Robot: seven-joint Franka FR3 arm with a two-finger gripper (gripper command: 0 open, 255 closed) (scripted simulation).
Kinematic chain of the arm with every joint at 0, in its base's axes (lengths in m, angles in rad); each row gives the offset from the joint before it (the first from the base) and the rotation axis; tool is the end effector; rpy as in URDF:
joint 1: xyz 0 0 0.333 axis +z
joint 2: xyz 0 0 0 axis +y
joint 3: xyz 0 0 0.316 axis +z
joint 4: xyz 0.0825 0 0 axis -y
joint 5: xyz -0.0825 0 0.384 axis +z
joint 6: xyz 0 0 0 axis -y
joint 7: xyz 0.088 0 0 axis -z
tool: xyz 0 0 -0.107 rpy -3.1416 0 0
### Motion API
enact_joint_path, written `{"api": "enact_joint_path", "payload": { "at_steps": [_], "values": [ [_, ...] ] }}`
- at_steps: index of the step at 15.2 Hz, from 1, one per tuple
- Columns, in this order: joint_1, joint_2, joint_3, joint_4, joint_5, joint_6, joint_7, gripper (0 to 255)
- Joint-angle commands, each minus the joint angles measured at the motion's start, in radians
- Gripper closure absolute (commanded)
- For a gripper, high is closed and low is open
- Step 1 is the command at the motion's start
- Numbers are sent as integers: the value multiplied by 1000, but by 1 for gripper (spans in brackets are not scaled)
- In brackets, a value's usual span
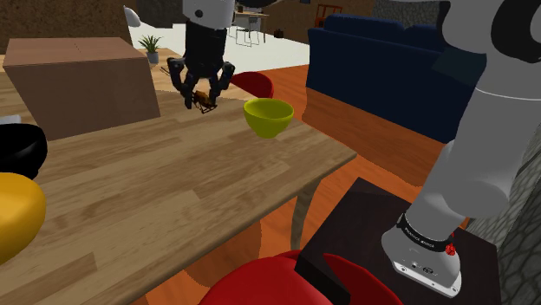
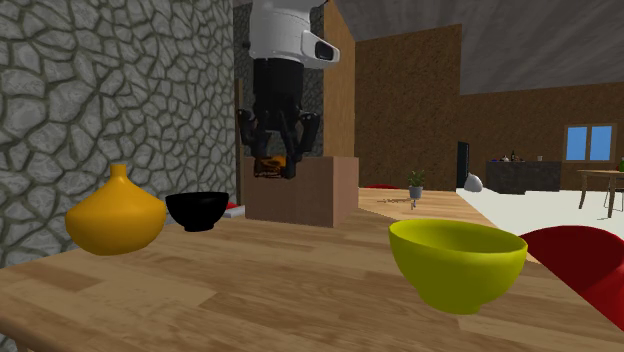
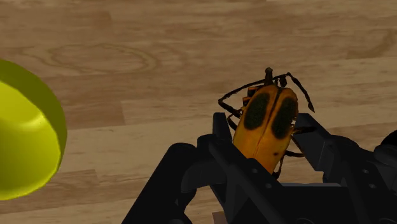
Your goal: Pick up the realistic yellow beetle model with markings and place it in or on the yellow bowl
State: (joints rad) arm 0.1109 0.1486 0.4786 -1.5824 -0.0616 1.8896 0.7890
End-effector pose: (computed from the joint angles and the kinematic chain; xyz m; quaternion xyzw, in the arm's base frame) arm 0.5289 0.3253 0.5713 -0.9914 0.0974 -0.0652 0.0586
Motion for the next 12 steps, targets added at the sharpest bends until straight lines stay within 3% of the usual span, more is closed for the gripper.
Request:
{"api": "enact_joint_path", "payload": {
  "at_steps": [1,12],
  "values": [
    [-37,-48,-17,-54,34,12,-57,255],
    [-180,-225,-152,-241,156,24,-360,255]
  ]
}}
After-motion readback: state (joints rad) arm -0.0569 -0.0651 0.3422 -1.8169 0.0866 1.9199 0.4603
